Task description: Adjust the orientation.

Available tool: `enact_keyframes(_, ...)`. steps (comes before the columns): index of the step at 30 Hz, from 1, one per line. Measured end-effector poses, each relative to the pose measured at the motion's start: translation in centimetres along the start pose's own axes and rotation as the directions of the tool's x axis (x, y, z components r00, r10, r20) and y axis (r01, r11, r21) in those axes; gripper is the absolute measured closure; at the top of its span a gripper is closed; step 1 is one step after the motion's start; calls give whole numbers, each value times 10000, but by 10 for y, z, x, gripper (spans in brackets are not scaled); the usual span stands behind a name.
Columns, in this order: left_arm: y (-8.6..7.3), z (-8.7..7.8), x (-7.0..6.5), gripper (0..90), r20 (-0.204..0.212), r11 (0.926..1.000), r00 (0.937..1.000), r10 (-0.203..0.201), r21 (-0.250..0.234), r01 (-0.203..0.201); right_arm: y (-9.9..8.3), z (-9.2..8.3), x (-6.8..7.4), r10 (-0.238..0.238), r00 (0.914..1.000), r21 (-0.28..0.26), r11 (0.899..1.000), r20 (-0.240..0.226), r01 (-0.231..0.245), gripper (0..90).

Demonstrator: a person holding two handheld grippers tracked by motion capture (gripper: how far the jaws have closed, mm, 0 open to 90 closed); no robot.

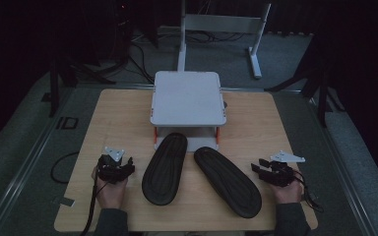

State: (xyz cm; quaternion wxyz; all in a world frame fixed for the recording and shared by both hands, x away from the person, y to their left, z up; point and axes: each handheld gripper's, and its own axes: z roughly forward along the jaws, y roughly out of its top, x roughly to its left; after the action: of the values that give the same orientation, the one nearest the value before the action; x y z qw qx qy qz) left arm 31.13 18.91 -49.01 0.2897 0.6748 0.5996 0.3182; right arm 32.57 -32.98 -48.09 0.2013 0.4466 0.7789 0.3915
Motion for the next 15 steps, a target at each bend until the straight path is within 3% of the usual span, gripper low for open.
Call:
enact_keyframes(8, 1, -21, -4, 401, 383, 9982, 9989, 288, -546, -267, 12, -15, 16, -358, 9987, -491, 9982, -351, 341, 542)
enact_keyframes(15, 11, -45, -7, 402, 991, 9951, 9944, 364, -950, -269, 24, -27, 38, -1104, 9917, -632, 9923, -655, 1063, 538)
